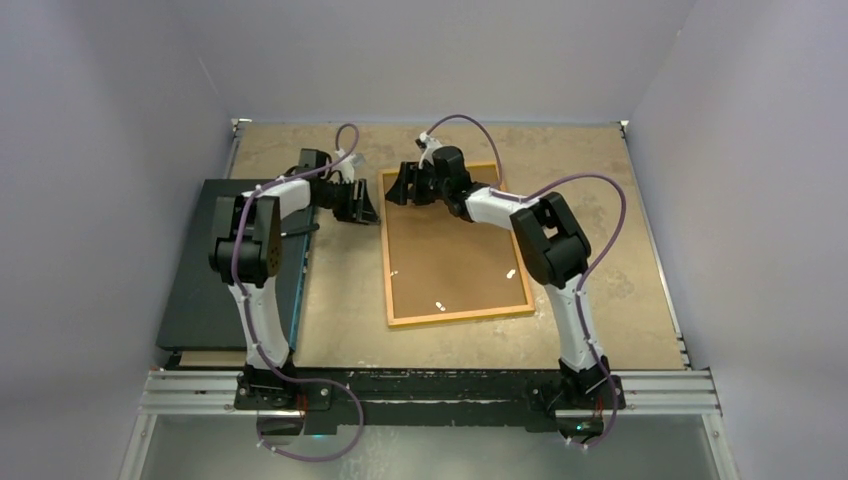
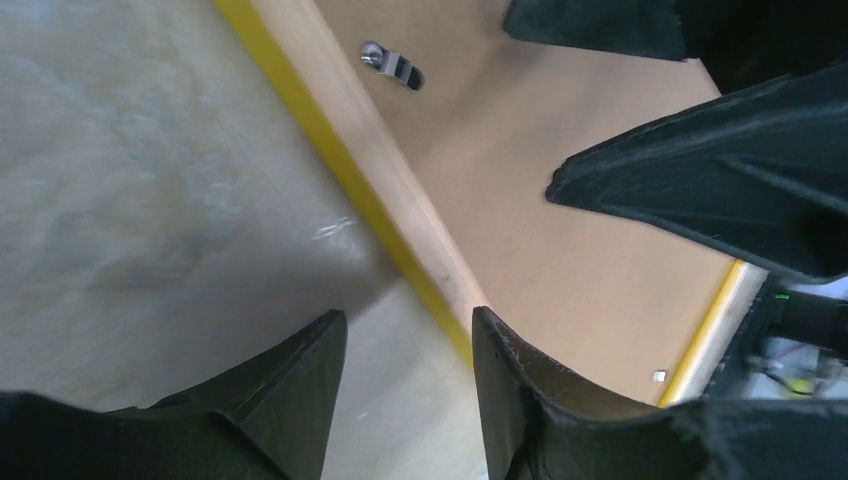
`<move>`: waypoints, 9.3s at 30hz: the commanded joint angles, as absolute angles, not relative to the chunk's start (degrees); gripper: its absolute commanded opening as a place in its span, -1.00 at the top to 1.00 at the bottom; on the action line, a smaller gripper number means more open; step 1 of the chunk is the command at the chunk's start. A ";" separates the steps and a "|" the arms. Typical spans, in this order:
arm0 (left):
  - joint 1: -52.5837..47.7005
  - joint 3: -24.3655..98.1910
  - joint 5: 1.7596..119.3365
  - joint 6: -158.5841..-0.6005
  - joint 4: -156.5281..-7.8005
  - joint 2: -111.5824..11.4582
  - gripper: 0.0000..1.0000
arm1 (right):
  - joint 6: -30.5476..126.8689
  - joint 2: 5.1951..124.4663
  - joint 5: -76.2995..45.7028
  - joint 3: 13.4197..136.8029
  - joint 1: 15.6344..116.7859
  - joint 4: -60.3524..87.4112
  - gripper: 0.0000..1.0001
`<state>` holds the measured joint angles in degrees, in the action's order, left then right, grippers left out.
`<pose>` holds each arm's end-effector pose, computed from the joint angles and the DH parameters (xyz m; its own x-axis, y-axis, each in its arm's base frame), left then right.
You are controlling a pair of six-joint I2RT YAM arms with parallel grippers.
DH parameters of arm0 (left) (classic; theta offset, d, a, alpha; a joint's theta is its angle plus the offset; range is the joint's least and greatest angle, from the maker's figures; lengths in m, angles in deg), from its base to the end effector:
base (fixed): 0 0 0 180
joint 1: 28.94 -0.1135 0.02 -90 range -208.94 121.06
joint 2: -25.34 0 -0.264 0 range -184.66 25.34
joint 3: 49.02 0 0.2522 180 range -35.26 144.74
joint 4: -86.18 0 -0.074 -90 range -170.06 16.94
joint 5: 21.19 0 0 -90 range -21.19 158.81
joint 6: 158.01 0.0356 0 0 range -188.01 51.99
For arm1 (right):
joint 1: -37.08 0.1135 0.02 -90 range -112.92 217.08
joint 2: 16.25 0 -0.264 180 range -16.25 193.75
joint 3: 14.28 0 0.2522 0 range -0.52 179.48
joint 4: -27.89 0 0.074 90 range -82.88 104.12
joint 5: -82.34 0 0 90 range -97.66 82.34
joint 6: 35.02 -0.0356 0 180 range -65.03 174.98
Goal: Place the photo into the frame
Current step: Install the photo frame at the center of the board, then adjust the photo frame at the center of the board, then install the photo frame at the center of the board.
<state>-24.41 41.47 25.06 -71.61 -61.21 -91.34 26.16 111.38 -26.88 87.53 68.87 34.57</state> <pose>0.4133 -0.0574 0.1528 -0.8770 0.0240 -0.4799 0.3598 0.6947 -0.6229 0.4272 0.2786 0.1775 -0.6114 0.1566 -0.7757 -0.5331 0.6429 0.5500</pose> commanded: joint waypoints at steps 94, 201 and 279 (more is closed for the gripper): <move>-22.22 38.74 25.65 -74.70 -66.54 -93.84 0.87 | 3.80 118.51 -17.20 82.52 73.66 51.72 -0.06; -1.24 45.41 36.78 -45.41 -39.28 -71.95 -0.19 | 20.27 97.47 -20.63 93.46 54.30 13.21 -0.98; -17.41 33.60 25.10 -66.41 -61.15 -89.98 0.49 | 7.13 83.92 -16.88 59.62 65.26 34.67 -0.69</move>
